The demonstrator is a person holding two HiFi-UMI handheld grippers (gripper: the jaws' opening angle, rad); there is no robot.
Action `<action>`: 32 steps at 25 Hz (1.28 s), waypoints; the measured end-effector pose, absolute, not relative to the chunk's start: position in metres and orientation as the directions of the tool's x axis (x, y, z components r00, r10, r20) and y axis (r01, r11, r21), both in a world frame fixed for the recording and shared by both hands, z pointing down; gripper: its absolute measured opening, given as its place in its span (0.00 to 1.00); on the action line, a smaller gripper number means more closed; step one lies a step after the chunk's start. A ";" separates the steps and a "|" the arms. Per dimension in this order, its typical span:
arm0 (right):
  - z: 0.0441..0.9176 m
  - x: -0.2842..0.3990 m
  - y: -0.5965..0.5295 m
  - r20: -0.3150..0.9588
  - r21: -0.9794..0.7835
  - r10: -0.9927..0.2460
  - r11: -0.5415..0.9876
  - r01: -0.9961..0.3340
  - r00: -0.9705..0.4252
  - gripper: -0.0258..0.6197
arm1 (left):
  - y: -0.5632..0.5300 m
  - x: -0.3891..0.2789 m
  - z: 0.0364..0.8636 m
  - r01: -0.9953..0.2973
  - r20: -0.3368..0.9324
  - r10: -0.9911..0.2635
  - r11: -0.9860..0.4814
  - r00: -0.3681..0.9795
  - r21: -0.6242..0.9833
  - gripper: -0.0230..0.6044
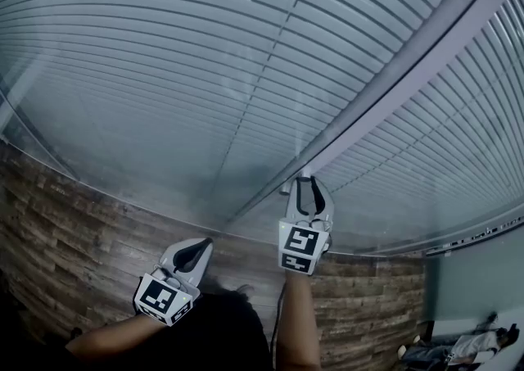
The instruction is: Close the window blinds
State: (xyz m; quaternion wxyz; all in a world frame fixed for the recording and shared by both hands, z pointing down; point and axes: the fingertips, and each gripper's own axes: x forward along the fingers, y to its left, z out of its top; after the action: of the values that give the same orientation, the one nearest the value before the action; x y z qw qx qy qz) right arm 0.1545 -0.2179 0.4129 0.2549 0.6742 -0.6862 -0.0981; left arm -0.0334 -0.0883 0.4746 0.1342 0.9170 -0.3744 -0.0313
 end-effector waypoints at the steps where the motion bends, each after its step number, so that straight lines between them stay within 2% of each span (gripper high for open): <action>1: 0.413 0.155 -0.218 0.219 0.512 -0.975 0.075 -0.855 0.045 0.23 | -0.088 -0.031 0.473 -0.674 0.042 -0.691 -0.689 0.722 0.265 0.03; 7: 0.414 0.164 -0.219 0.225 0.667 -0.972 0.107 -0.737 0.062 0.23 | -0.090 -0.020 0.476 -0.678 0.065 -0.693 -0.676 0.718 0.289 0.03; 10: 0.414 0.164 -0.220 0.230 0.671 -0.972 0.122 -0.732 0.049 0.24 | -0.089 -0.014 0.476 -0.677 0.069 -0.691 -0.676 0.719 0.291 0.03; 12: 0.415 0.161 -0.218 0.236 0.566 -0.972 0.139 -0.813 -0.003 0.24 | -0.086 -0.012 0.477 -0.677 0.069 -0.691 -0.675 0.719 0.294 0.03; 15: 0.415 0.163 -0.211 0.212 0.307 -0.972 0.163 -0.938 -0.099 0.23 | -0.083 -0.009 0.476 -0.686 0.063 -0.703 -0.666 0.709 0.294 0.03; 19: 0.419 0.174 -0.197 0.151 0.105 -0.977 0.164 -0.981 -0.148 0.20 | -0.086 -0.002 0.478 -0.700 0.060 -0.720 -0.646 0.691 0.305 0.03; 23: 0.414 0.191 -0.166 0.122 0.033 -0.975 0.193 -0.981 -0.188 0.19 | -0.076 0.021 0.468 -0.700 0.044 -0.723 -0.650 0.689 0.294 0.03; 28: 0.410 0.213 -0.147 0.103 0.021 -0.973 0.211 -0.977 -0.208 0.04 | -0.083 0.049 0.458 -0.708 0.027 -0.734 -0.645 0.679 0.289 0.03; 32: 0.395 0.226 -0.147 0.056 0.014 -0.973 0.226 -0.974 -0.225 0.04 | -0.096 0.063 0.458 -0.716 0.029 -0.747 -0.624 0.664 0.313 0.03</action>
State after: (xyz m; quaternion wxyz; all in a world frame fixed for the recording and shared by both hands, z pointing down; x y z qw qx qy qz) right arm 0.2264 -0.1470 0.3951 0.0264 0.6220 -0.7825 0.0117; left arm 0.0630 -0.0964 0.4577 0.1507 0.8996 -0.4067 -0.0518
